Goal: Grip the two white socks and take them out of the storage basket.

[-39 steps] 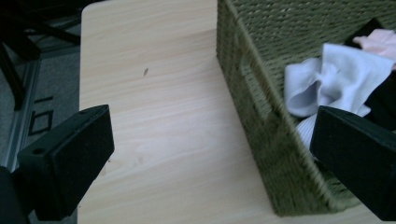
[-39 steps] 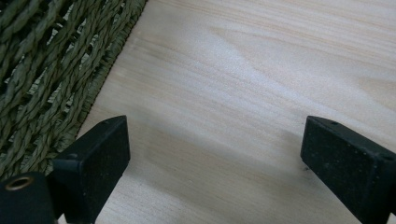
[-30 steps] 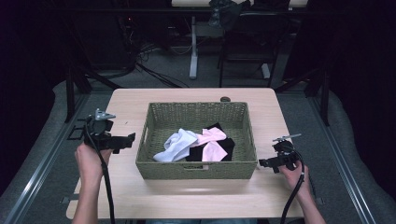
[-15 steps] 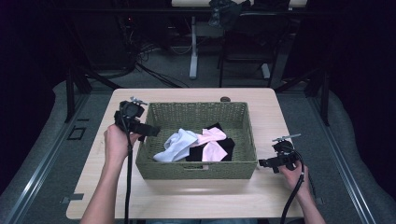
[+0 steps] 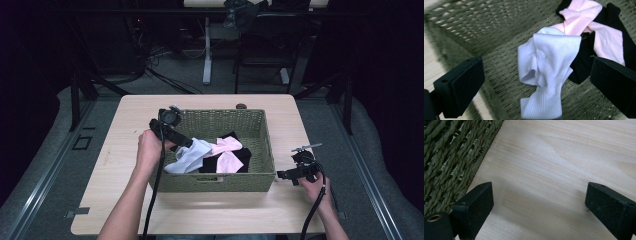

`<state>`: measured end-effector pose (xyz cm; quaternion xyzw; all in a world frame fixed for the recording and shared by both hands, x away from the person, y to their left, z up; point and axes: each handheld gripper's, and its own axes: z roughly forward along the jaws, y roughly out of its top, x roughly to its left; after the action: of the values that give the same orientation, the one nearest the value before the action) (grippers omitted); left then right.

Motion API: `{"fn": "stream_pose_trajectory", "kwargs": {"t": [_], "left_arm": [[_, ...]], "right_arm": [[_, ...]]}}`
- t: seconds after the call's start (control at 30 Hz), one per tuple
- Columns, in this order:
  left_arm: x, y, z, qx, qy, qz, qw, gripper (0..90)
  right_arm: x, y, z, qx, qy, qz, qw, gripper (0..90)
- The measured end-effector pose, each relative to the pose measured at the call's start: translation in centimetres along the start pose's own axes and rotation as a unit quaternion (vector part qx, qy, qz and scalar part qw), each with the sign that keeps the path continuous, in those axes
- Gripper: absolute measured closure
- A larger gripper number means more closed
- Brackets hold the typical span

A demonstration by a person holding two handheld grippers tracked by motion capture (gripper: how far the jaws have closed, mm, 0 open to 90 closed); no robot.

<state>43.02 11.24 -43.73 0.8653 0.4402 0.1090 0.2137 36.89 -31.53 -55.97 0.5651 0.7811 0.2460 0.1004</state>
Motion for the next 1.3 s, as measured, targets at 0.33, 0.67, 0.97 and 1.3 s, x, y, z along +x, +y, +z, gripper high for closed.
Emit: {"fn": "stream_pose_trajectory", "kwargs": {"t": [0.33,0.67,0.97,1.3], "left_arm": [[-1.7,0.8,3.1,0.043,0.002,0.036,0.9984,17.4],[-2.5,1.3,6.0,0.096,0.007,0.051,0.9941,33.4],[-2.5,1.3,5.9,0.097,0.007,0.057,0.9936,78.1],[-1.8,1.7,2.2,0.056,0.006,0.052,0.9970,83.8]], "right_arm": [[0.0,0.0,0.0,0.000,-0.002,0.002,1.0000,7.9],[-0.1,0.0,0.0,0.001,-0.001,0.003,1.0000,7.9],[-0.1,0.0,0.0,-0.001,-0.002,0.002,1.0000,7.9],[-0.2,0.0,-0.1,0.001,-0.002,0.002,1.0000,8.0]]}}
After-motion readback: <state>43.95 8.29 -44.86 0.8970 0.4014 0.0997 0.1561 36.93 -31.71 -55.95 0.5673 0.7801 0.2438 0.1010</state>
